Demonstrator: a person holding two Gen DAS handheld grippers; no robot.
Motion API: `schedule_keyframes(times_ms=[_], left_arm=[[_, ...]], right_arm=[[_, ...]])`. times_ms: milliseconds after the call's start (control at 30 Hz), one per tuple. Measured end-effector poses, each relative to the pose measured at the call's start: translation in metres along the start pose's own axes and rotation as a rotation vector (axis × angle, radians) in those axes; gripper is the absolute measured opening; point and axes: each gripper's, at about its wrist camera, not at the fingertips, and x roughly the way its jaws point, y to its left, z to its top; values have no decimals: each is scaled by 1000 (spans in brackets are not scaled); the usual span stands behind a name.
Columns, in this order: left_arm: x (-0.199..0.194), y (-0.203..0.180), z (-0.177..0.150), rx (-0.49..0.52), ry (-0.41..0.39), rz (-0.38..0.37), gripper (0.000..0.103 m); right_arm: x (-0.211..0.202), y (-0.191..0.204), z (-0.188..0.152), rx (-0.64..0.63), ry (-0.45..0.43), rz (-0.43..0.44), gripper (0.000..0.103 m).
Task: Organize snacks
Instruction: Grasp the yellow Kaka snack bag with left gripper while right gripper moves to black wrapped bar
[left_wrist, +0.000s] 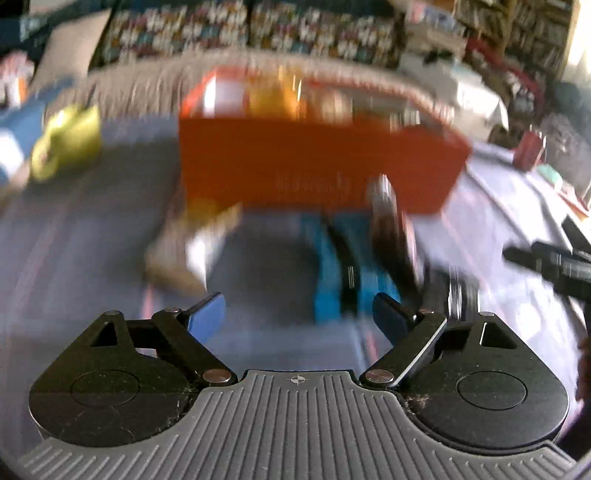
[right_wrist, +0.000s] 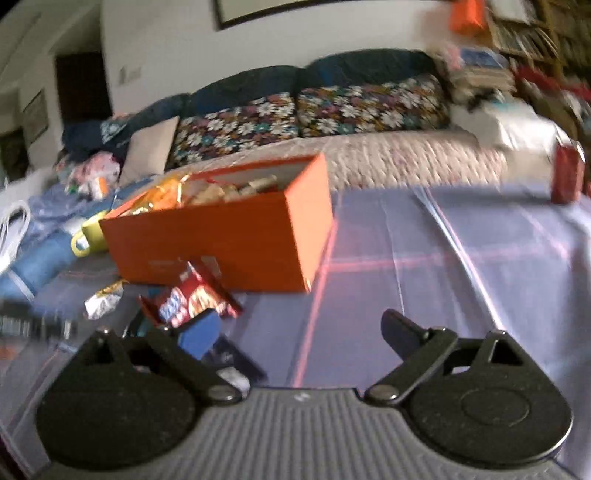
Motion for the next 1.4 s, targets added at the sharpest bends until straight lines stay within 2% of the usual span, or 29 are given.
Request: schedule_keyframes(times_ms=[100,200,367,467,700,933,1033,1200,1233,1300,1333,1367,1400], left_arm=[[-6,-5,-24,-37,22,27,68],[-11,-16,-30,-9,14,71,68],[-26,-30,-21,32,-45,104,73],[-30,-32,-11,54,-67,121,73],[-29,-23,-4,56,-75,147,75],[-6,-7,8,104,-76,210,77],[13,6,25,159,-97,253,83],[61,30,49,226,-40,280,83],[69,33,52,233,-29,284,81],[80,42,54,223,-25,268,62],[81,45,55,197,-24,248,47],[79,49,56,163,-14,196,11],[76,52,56,127,-5,173,10]], right_arm=[[6,-12,-5,72,38,5,94],[9,-20,-5,157,74,31,94],[0,-12,-8,100,63,24,94],[-1,-13,-5,117,56,44,94],[3,-8,-3,117,71,66,94],[7,1,0,91,79,96,94],[9,1,-1,83,89,99,94],[15,-1,-2,83,108,80,94],[16,-2,-2,87,111,79,94],[18,-3,-2,90,117,78,94],[18,-2,-2,89,119,76,94],[18,-2,-2,86,120,74,94],[19,-2,-2,84,121,74,94]])
